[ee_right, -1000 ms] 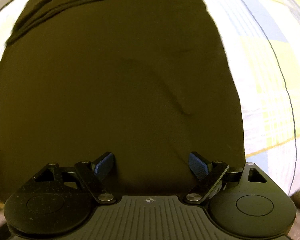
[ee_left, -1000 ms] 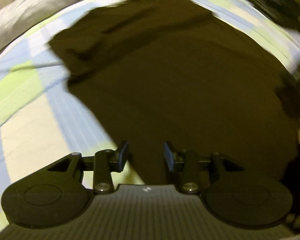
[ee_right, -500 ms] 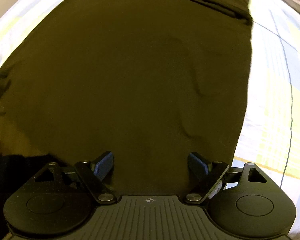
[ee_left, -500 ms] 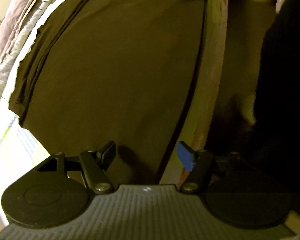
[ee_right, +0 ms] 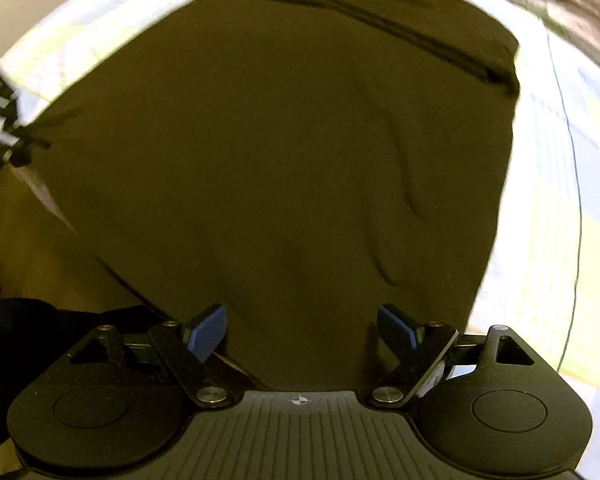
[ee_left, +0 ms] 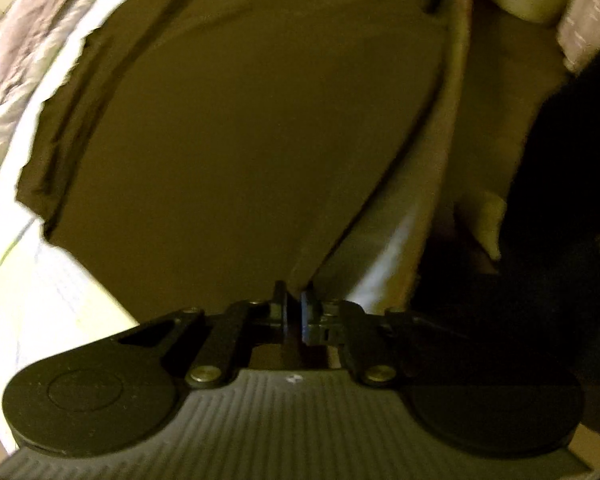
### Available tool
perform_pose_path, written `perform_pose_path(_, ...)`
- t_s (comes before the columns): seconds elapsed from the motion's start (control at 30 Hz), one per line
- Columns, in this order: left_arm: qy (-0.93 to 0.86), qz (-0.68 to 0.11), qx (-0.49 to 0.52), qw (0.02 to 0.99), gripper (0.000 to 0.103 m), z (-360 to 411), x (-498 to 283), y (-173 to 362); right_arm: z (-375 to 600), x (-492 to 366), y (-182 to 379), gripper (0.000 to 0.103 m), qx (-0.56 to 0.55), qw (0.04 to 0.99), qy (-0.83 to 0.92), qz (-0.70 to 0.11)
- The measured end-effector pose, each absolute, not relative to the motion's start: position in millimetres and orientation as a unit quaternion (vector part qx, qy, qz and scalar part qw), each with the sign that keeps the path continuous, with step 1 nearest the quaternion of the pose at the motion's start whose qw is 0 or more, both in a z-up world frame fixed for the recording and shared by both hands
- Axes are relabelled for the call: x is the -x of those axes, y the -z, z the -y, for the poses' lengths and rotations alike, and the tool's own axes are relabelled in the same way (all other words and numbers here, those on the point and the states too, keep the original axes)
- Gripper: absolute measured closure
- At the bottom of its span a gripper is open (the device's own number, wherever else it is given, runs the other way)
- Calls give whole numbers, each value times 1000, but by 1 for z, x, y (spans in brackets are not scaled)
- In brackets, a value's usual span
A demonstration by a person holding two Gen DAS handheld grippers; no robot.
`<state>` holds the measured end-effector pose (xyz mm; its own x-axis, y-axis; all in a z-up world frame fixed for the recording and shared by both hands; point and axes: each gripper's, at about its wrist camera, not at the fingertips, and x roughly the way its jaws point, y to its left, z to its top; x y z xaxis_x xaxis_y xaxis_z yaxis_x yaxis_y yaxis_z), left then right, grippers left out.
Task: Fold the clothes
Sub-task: 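Grasp the sweater hem edge with both grippers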
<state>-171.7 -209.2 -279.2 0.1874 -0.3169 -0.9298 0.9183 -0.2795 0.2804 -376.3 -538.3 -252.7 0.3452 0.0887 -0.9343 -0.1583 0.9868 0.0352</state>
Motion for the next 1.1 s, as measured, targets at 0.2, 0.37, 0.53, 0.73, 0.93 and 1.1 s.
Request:
perform_pose_path(0.2, 558, -321, -487, 591, 98, 242, 122, 255, 496, 379, 239, 18, 86, 842, -165, -507)
perform_pose_path(0.37, 558, -336, -463, 601, 98, 253, 102, 247, 457, 367, 253, 18, 153, 836, -215, -482)
perform_pose_path(0.53, 560, -348, -452, 601, 98, 248, 106, 243, 446, 336, 280, 18, 178, 852, -190, -454)
perform_pose_path(0.73, 558, -359, -450, 598, 98, 239, 109, 246, 442, 327, 307, 21, 281, 839, -174, -431)
perform_pose_path(0.93, 558, -345, -467, 593, 98, 236, 125, 254, 499, 350, 317, 77, 326, 814, -106, -469)
perform_pose_path(1.1, 554, -290, -523, 580, 89, 228, 152, 265, 540, 364, 313, 99, 311, 801, -91, -504)
